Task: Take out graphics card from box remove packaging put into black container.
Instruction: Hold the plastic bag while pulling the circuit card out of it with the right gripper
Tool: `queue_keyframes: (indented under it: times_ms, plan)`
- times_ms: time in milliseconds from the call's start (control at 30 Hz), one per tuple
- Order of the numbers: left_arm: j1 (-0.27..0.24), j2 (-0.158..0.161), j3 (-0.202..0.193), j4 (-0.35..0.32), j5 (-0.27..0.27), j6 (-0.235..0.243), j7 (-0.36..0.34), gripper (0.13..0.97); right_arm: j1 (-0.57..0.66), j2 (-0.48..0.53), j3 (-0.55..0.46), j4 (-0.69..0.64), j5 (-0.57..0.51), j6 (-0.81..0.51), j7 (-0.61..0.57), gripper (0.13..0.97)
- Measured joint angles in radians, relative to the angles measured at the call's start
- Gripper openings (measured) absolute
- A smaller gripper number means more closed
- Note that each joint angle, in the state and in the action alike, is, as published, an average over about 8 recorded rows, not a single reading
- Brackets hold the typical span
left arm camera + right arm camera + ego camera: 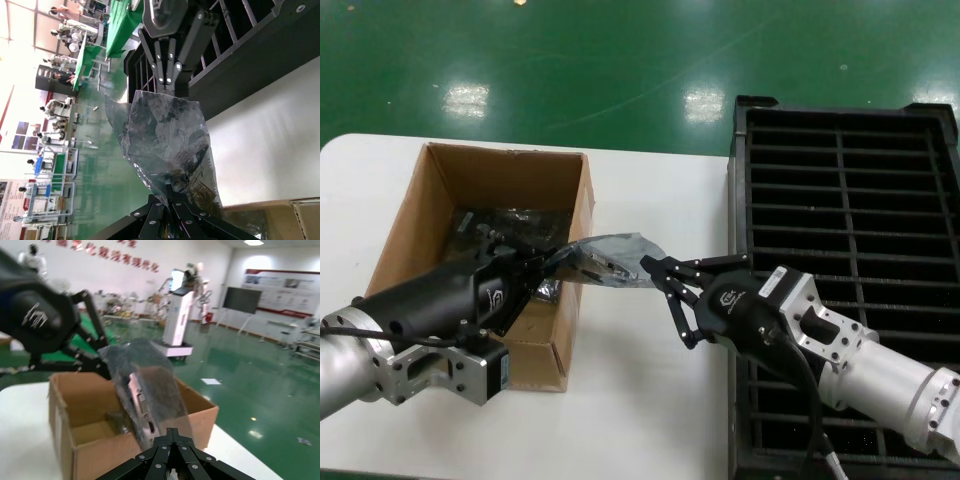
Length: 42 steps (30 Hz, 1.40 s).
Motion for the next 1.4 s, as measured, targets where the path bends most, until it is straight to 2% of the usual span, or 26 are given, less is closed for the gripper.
queue_keyframes:
  times_ms: [333,700,1400]
  plan:
    - [0.000,0.000,0.000,0.000,0.000,0.000,0.000,0.140,0.106,0.009,-0.035,-0.073,-0.015,-0.118,0.008,0.134]
    - [0.000,0.000,0.000,0.000,0.000,0.000,0.000,0.140,0.178,-0.026,-0.055,-0.147,-0.011,-0.182,0.008,0.134]
    - [0.000,0.000,0.000,0.000,0.000,0.000,0.000,0.140,0.204,-0.057,-0.055,-0.186,-0.011,-0.206,0.022,0.153]
